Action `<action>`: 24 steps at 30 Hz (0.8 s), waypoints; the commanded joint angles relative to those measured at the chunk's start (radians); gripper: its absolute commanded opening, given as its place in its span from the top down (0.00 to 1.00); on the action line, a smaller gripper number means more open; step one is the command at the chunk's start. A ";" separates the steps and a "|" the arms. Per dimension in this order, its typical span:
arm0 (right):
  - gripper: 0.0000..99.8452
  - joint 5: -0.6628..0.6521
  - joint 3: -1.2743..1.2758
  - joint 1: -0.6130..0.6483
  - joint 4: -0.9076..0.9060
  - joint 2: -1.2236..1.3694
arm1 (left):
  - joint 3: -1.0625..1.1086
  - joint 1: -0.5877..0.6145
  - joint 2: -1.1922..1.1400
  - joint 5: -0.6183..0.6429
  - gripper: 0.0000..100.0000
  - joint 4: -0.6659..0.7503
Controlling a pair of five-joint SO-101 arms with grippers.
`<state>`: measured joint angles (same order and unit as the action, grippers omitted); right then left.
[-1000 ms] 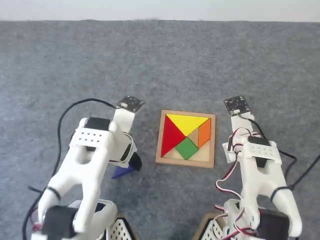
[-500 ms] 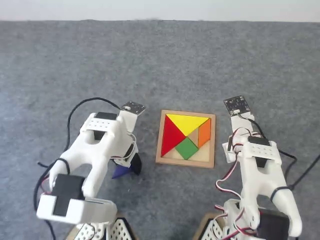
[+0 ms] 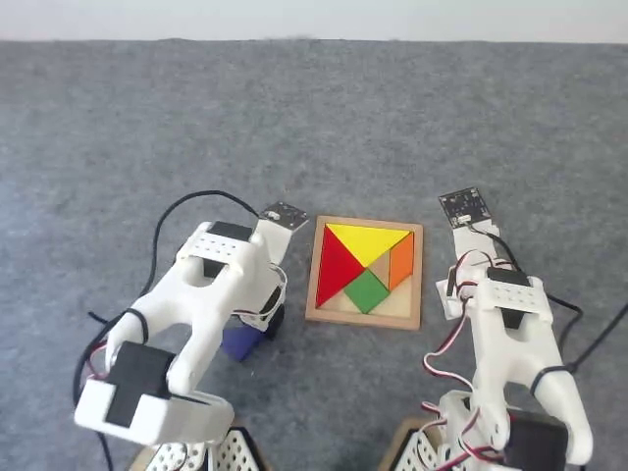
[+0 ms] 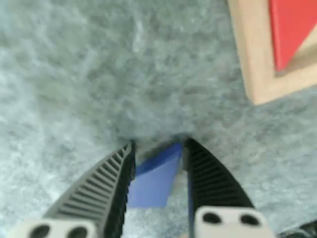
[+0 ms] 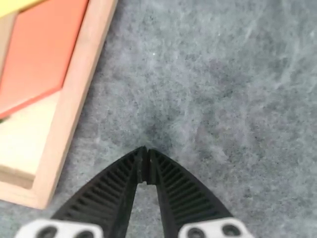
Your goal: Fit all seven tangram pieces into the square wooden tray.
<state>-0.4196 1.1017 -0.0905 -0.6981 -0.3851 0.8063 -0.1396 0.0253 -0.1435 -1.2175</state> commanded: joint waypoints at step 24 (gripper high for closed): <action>0.99 -0.011 -0.025 0.002 0.021 -0.007 | 0.166 0.078 0.431 -0.637 0.77 -0.233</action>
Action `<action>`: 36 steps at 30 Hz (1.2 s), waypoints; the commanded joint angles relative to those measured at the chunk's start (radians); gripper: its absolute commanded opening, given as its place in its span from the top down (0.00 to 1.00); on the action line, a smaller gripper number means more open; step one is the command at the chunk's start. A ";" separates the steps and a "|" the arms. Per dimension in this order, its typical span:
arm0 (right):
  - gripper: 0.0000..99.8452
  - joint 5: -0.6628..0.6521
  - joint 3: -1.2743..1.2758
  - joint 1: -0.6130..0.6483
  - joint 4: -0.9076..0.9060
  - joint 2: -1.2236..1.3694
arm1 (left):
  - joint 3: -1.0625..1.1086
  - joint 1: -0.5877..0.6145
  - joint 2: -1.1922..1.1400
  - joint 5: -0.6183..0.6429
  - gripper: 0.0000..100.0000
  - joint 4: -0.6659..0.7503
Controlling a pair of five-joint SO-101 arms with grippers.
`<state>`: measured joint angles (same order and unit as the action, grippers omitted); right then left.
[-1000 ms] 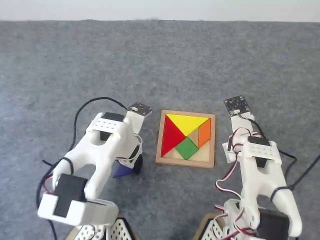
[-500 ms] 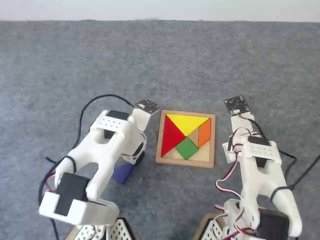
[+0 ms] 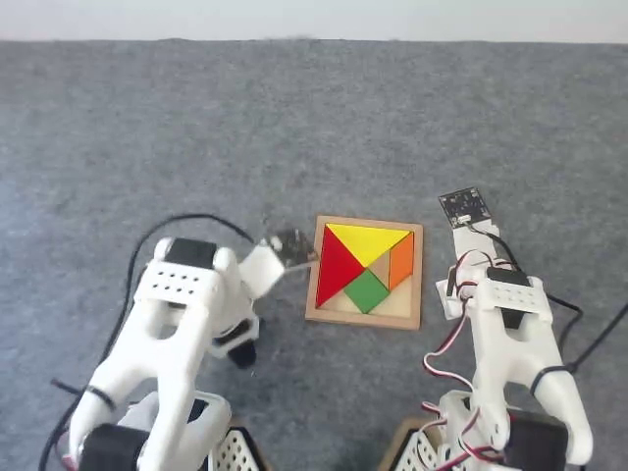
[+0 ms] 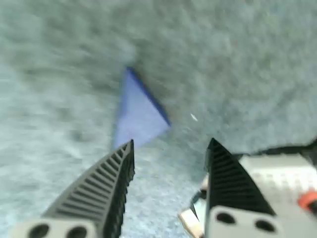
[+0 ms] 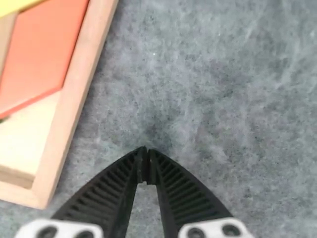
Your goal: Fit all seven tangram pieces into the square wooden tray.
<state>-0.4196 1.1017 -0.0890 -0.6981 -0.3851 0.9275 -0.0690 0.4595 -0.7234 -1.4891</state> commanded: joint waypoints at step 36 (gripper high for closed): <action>0.99 -0.008 -0.025 0.001 0.021 -0.007 | -0.274 -0.052 -0.104 0.049 0.99 0.037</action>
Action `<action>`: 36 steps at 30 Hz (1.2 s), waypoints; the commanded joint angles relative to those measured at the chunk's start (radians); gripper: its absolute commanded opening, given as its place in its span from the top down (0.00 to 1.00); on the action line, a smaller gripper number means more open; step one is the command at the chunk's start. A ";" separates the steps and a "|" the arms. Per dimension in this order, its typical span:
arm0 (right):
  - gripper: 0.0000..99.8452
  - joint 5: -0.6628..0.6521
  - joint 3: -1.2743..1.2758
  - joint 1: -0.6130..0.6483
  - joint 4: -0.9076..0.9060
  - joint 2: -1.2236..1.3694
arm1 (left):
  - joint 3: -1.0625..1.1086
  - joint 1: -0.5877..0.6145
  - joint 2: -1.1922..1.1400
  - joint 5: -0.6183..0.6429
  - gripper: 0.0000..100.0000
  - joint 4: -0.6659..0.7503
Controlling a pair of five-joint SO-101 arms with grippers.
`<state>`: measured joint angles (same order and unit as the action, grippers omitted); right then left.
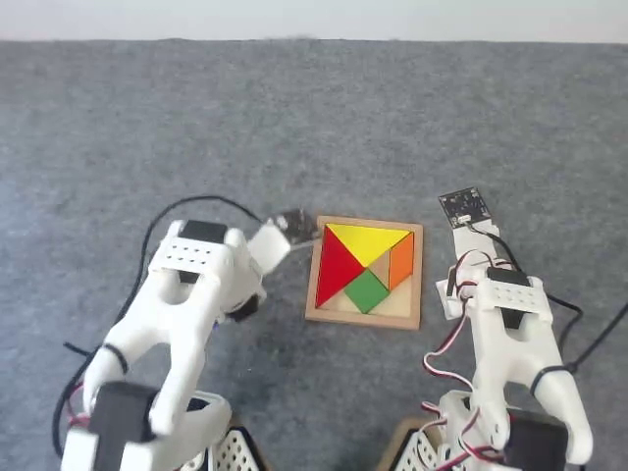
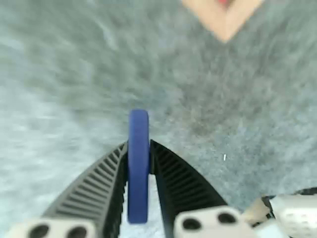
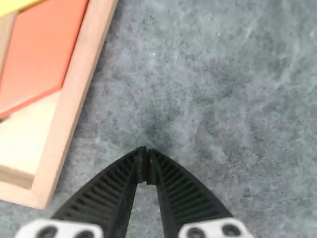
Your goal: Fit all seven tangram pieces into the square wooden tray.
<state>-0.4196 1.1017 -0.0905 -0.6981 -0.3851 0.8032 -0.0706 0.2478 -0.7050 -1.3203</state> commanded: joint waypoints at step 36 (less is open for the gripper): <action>0.99 0.086 0.178 -0.012 -0.021 -0.495 | -0.871 -0.617 -0.736 0.902 0.92 0.140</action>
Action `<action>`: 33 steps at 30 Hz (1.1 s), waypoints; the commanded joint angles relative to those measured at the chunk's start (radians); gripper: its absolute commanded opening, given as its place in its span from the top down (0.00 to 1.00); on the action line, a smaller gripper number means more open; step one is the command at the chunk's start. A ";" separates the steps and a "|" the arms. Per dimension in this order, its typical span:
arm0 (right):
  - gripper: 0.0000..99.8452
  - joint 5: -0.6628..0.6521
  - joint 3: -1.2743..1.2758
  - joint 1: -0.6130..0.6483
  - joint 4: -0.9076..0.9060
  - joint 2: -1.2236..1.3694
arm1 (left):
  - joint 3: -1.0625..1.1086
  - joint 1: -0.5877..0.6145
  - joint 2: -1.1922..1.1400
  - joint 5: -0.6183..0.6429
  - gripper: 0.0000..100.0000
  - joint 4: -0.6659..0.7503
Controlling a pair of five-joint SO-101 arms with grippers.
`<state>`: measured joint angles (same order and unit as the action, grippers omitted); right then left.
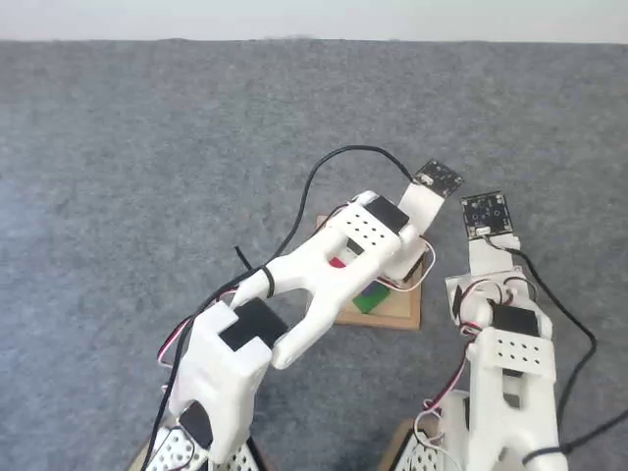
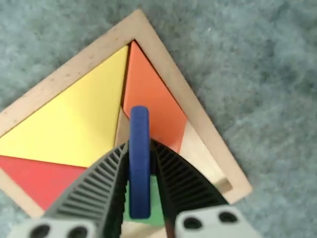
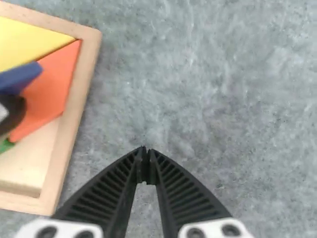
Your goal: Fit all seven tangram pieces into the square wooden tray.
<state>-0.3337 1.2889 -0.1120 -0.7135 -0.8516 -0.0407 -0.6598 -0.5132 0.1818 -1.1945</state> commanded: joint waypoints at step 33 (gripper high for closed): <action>0.99 0.002 -0.048 -0.005 -0.005 0.022 | 0.311 0.044 0.405 -0.143 0.89 0.064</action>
<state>-0.3337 1.2889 -0.1105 -0.7135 -0.8332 0.2447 -0.6199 -0.1450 0.0499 -1.1991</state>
